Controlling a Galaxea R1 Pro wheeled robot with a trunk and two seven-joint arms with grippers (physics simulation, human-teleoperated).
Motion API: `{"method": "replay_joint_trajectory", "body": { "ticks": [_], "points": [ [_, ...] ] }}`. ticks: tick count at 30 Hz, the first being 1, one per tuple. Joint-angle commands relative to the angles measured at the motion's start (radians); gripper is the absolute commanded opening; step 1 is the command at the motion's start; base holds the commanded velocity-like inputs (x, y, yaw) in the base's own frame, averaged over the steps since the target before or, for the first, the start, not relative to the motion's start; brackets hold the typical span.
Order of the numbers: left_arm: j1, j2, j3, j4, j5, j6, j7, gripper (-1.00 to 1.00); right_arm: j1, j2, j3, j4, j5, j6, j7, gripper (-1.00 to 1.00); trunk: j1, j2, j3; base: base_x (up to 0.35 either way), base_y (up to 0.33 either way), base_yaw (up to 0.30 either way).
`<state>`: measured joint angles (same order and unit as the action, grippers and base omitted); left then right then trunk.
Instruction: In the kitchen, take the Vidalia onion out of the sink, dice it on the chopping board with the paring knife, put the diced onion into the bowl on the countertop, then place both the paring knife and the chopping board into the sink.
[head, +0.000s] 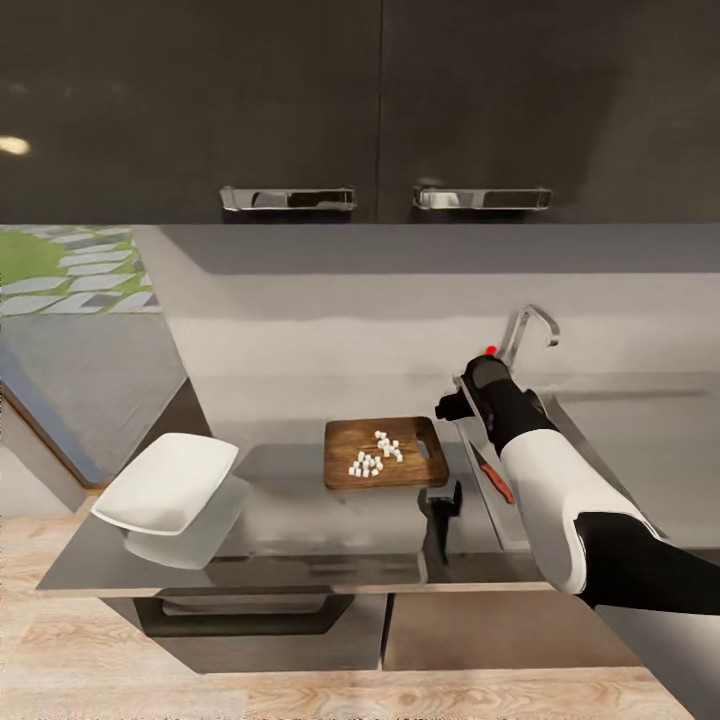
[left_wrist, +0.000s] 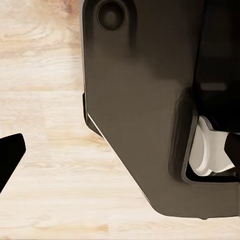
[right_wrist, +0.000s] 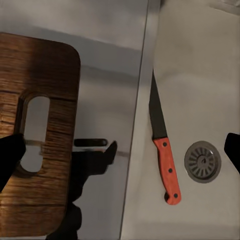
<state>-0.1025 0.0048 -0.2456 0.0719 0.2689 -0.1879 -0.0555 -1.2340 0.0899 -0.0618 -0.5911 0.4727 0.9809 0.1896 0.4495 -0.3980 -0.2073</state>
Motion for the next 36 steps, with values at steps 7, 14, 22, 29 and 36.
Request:
{"method": "replay_joint_trajectory", "body": {
  "ticks": [7,14,22,29,36],
  "points": [
    [-0.002,0.000,-0.007,0.004,0.010,-0.007,-0.006,1.00,-0.001,0.001,-0.005,-0.001,0.010,0.002,0.010,1.00,0.001,-0.002,-0.013,0.000,0.000,0.062],
    [-0.002,0.000,-0.007,0.005,0.010,-0.007,-0.006,1.00,-0.001,-0.003,-0.006,-0.001,0.010,0.002,0.011,1.00,0.001,-0.002,-0.024,0.000,0.000,0.062],
    [-0.002,0.000,-0.007,0.004,0.010,-0.007,-0.006,1.00,-0.001,-0.004,-0.005,-0.001,0.010,0.001,0.011,1.00,0.001,-0.002,-0.036,0.000,0.000,0.062],
    [-0.002,0.000,-0.007,0.005,0.010,-0.007,-0.006,1.00,-0.001,-0.004,-0.006,-0.001,0.010,0.001,0.011,1.00,0.001,-0.002,-0.047,0.000,0.000,0.042],
    [-0.002,0.000,-0.007,0.005,0.010,-0.007,-0.006,1.00,-0.001,-0.008,-0.006,-0.001,0.012,0.001,0.011,1.00,0.001,-0.002,-0.058,0.000,-0.164,0.002]
  ]
}}
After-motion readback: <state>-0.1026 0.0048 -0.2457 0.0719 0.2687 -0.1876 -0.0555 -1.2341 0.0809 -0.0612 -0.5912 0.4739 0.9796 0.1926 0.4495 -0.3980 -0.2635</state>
